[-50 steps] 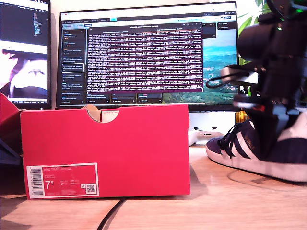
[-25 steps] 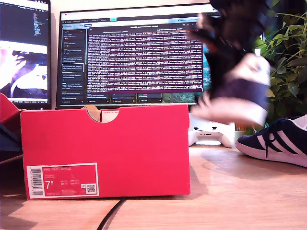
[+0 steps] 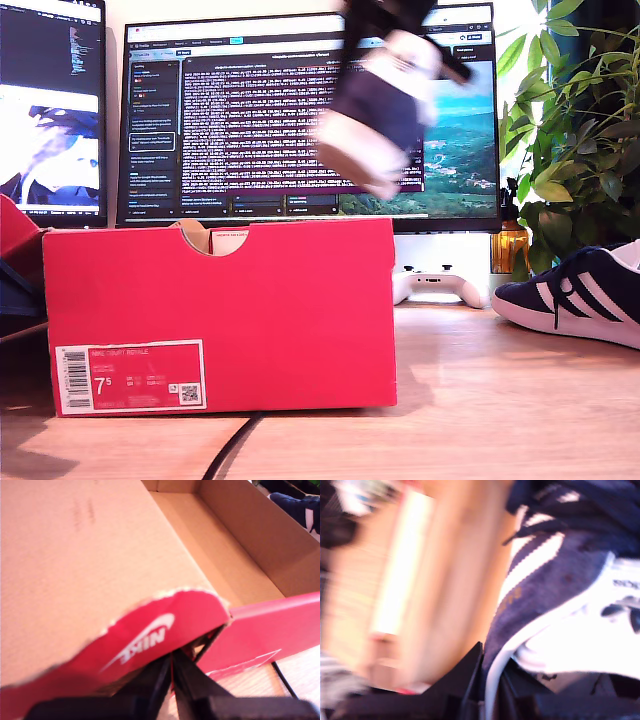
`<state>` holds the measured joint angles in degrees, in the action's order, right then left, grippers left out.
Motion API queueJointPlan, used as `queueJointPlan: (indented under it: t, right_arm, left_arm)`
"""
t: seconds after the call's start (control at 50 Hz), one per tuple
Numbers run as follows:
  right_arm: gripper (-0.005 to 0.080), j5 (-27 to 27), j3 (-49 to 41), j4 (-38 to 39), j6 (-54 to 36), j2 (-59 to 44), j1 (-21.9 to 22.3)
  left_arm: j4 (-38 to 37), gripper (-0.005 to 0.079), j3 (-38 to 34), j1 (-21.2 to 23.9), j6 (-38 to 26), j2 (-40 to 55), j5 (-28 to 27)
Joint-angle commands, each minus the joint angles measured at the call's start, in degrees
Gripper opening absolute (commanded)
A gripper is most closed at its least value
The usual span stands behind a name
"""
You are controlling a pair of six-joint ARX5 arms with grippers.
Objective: Pack the blue shoes by picking the first shoe and placing it inside the red shoebox, left side, then picking and rotating the second shoe and placing it in the shoebox
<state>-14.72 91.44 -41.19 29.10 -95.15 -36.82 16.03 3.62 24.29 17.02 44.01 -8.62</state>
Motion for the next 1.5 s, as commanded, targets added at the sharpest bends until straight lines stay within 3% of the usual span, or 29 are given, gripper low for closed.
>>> queueJointPlan:
  t: [0.0,0.52,0.82,1.3,1.4,1.48]
  right_arm:
    - [-0.0011,-0.09,1.09,4.24,1.42,0.13,-1.84]
    - [-0.0011,4.87,1.09,17.44,9.94,-10.16,-10.27]
    - [-0.0011,9.6,1.09,18.19,10.1,-17.03,-11.34]
    - [-0.0007,12.81,1.09,19.89,10.36,-22.88,-11.82]
    - [0.0071,12.81,1.09,20.41,11.26,-22.88,-11.89]
    - [0.0227,12.76,1.09,21.03,11.41,-22.88,-11.91]
  left_arm:
    - [0.7,-0.0019,-1.4,0.22,-0.46,0.24,0.11]
    - [-0.11,-0.0019,-1.4,0.2,-0.57,0.24,0.13]
    - [-0.22,-0.0019,-1.4,0.2,-0.55,0.24,0.13]
    - [-1.75,-0.0019,-1.4,0.2,-0.5,0.24,0.11]
    - [-2.58,-0.0019,-1.4,0.2,-0.5,0.24,0.11]
    - [-2.82,-0.0019,-1.4,0.2,-0.5,0.24,0.11]
